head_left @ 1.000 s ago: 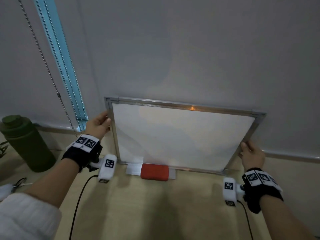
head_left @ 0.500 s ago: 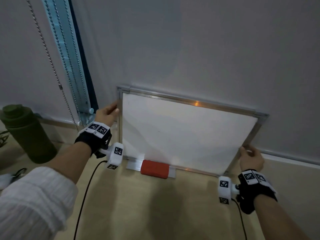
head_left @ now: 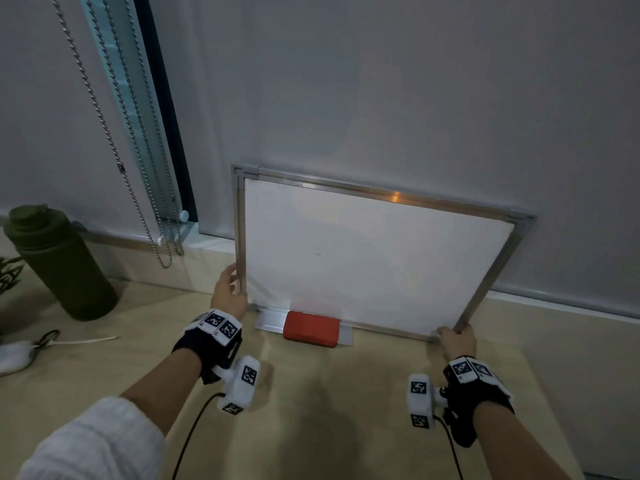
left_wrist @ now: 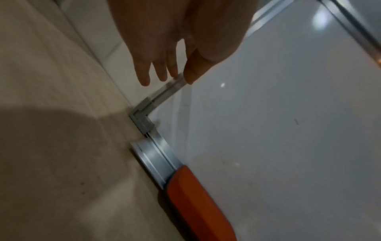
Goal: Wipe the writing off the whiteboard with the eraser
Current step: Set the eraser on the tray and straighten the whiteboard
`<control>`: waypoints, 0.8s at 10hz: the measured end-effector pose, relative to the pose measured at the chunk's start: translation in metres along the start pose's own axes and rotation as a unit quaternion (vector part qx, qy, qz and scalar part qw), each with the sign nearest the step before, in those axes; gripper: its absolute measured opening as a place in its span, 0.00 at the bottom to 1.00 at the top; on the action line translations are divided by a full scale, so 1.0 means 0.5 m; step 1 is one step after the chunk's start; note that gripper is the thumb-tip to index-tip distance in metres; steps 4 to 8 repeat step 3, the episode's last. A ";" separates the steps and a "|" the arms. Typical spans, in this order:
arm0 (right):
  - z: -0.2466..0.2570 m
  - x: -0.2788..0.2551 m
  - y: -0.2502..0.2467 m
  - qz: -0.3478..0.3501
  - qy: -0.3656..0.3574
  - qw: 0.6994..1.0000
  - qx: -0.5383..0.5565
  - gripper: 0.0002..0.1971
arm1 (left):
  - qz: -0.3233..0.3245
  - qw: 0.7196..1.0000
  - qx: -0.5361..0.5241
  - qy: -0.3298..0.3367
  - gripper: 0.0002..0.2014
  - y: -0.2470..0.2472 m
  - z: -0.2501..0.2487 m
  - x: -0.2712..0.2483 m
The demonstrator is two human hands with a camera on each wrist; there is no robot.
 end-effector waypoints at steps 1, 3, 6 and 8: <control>0.002 0.011 -0.001 0.012 -0.007 1.000 -0.003 0.24 | 0.012 1.000 -0.013 0.000 0.32 0.016 0.008 -0.002; 0.016 0.004 -0.034 0.012 -0.001 0.999 -0.052 0.26 | -0.029 0.999 0.024 -0.016 0.32 -0.004 -0.020 -0.010; 0.016 0.004 -0.034 0.012 -0.001 0.999 -0.052 0.26 | -0.029 0.999 0.024 -0.016 0.32 -0.004 -0.020 -0.010; 0.016 0.004 -0.034 0.012 -0.001 0.999 -0.052 0.26 | -0.029 0.999 0.024 -0.016 0.32 -0.004 -0.020 -0.010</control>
Point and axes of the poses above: each hand's wrist, its own x-axis towards the middle knuckle, its own y-axis out of the palm, z = x × y, the point moved 7 cm from there along x, towards the middle knuckle, and after that the axes turned 7 degrees about -x, right-handed, at the moved point
